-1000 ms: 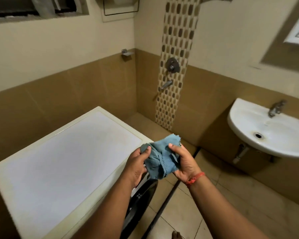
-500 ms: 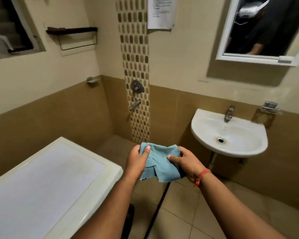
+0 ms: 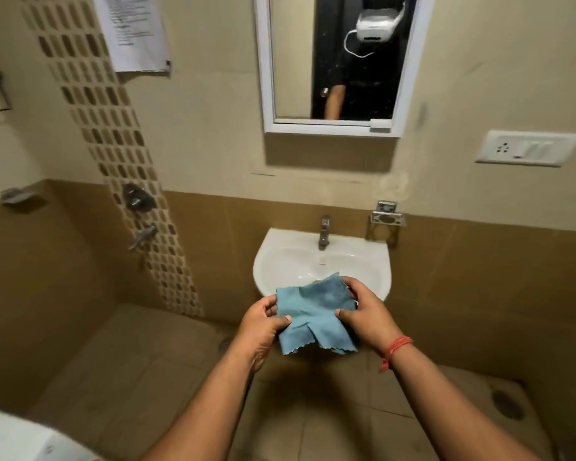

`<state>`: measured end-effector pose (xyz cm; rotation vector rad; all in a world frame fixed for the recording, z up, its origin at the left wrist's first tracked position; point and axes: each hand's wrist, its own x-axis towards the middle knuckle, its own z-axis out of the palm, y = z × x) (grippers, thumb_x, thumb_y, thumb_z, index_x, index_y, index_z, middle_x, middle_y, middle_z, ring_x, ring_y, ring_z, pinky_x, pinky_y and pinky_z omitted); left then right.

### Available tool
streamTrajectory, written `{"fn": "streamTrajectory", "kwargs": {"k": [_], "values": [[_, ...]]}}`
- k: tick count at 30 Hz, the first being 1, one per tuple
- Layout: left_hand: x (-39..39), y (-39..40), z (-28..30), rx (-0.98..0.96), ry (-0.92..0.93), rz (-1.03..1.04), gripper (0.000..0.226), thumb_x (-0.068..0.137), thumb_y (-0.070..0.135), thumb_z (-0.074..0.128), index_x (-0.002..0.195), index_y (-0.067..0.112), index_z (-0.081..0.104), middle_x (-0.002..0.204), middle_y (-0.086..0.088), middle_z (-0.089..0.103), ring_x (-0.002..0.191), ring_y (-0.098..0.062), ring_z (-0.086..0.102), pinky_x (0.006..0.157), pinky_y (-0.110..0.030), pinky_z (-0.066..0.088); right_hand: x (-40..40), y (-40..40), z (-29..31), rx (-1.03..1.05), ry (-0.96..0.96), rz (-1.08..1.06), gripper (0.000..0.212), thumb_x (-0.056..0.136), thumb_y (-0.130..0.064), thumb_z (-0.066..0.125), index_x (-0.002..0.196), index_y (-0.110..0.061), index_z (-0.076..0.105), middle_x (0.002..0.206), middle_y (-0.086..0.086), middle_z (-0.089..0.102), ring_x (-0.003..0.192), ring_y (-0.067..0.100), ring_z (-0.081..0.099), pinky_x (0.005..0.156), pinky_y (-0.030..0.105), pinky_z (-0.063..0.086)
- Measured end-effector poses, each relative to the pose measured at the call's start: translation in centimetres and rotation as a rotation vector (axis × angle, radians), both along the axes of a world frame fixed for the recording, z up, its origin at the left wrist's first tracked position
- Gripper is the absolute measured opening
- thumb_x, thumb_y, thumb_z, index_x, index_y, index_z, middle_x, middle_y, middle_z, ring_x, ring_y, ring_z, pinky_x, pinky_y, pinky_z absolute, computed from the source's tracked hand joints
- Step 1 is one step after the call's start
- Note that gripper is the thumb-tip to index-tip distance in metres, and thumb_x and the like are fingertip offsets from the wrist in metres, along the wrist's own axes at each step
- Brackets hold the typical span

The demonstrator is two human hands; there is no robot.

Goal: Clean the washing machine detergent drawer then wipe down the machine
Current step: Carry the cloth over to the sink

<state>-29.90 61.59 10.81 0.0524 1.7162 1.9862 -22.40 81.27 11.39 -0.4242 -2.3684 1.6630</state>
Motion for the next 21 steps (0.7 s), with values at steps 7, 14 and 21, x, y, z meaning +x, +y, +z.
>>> {"fn": "streamTrajectory", "kwargs": {"k": [7,14,21], "values": [[-4.9,11.0,1.3,-0.055,0.262,-0.007,0.049,0.07,-0.028,0.053,0.063,0.019,0.067,0.08,0.01,0.067,0.084,-0.02,0.063,0.073,-0.033,0.054,-1.2,9.4,1.2,-0.072,0.286,-0.16,0.061,0.077,0.025,0.057,0.119,-0.018,0.062,0.116,0.006,0.066,0.103,0.013,0.065,0.087,0.028,0.055],[-10.8,19.3,2.1,-0.127,0.392,-0.233,0.046,0.074,-0.018,0.039,0.058,0.019,0.062,0.081,0.001,0.068,0.079,-0.024,0.065,0.064,-0.028,0.052,-5.1,16.7,0.9,0.166,0.299,-0.328,0.067,0.065,0.033,0.039,0.082,-0.023,0.073,0.102,0.003,0.061,0.1,0.004,0.06,0.094,0.018,0.044],[-16.9,26.1,1.7,-0.136,0.292,-0.365,0.046,0.082,-0.013,0.04,0.062,0.02,0.067,0.069,0.007,0.066,0.068,-0.02,0.063,0.064,-0.029,0.056,-9.5,22.5,0.8,-0.378,0.2,-0.564,0.043,0.086,0.016,0.04,0.082,-0.012,0.073,0.09,0.014,0.072,0.081,0.033,0.064,0.066,0.034,0.054]]}}
